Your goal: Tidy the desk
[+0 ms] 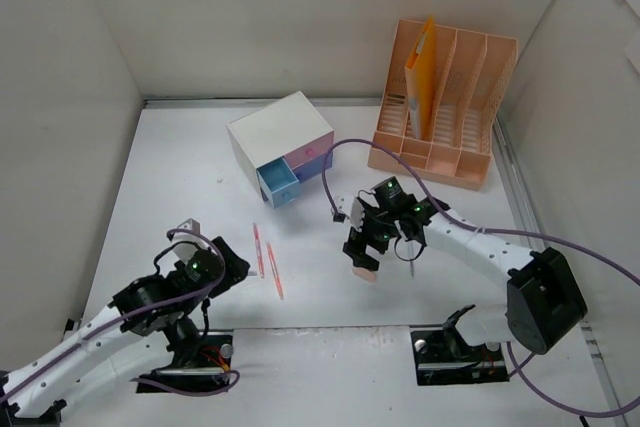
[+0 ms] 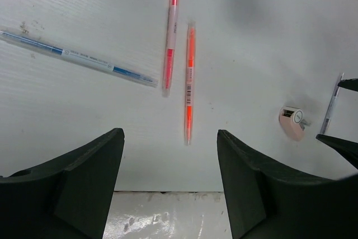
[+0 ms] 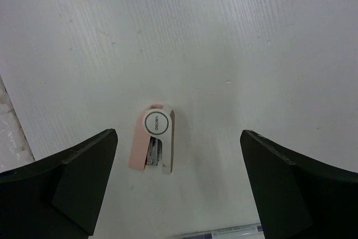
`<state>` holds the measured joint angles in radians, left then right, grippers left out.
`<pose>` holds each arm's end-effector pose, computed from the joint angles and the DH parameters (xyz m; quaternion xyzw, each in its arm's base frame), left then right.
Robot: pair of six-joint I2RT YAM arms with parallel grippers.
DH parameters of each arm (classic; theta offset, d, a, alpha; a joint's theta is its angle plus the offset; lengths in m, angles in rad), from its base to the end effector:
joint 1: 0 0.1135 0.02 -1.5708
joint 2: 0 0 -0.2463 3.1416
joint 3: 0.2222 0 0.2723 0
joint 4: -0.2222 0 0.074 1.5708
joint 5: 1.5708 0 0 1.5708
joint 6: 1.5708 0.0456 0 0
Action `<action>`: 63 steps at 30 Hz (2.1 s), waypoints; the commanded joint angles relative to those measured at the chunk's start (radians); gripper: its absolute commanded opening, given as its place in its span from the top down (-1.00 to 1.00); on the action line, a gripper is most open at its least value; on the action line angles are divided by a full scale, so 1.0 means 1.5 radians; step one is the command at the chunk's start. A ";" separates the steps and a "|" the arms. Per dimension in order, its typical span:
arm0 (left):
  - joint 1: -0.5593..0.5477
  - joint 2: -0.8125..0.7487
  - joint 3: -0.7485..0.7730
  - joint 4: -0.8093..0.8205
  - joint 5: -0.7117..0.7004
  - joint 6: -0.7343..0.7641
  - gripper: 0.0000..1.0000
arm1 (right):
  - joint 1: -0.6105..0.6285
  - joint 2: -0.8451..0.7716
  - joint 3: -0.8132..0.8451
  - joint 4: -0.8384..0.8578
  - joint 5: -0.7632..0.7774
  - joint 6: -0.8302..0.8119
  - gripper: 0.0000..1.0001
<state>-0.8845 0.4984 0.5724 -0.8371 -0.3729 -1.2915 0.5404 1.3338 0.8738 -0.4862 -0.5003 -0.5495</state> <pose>0.1068 -0.1042 0.2302 -0.2540 0.8703 -0.2629 0.3303 0.2404 0.1697 0.1963 -0.5430 0.7490 0.2342 0.2988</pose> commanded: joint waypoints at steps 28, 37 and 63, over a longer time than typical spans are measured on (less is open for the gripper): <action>-0.002 -0.041 0.016 -0.066 -0.034 -0.087 -0.26 | 0.130 0.058 -0.023 0.009 0.195 -0.015 0.81; -0.002 -0.032 0.028 -0.054 -0.041 -0.074 -0.26 | 0.124 0.050 0.294 -0.044 0.050 -0.136 1.00; -0.002 -0.043 0.024 -0.049 -0.051 -0.091 -0.26 | 0.109 0.401 0.694 0.059 -0.010 0.213 0.97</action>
<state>-0.8845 0.4061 0.5724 -0.8856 -0.3866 -1.3499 0.7185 2.0033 1.9057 -0.4931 -0.5064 -0.2535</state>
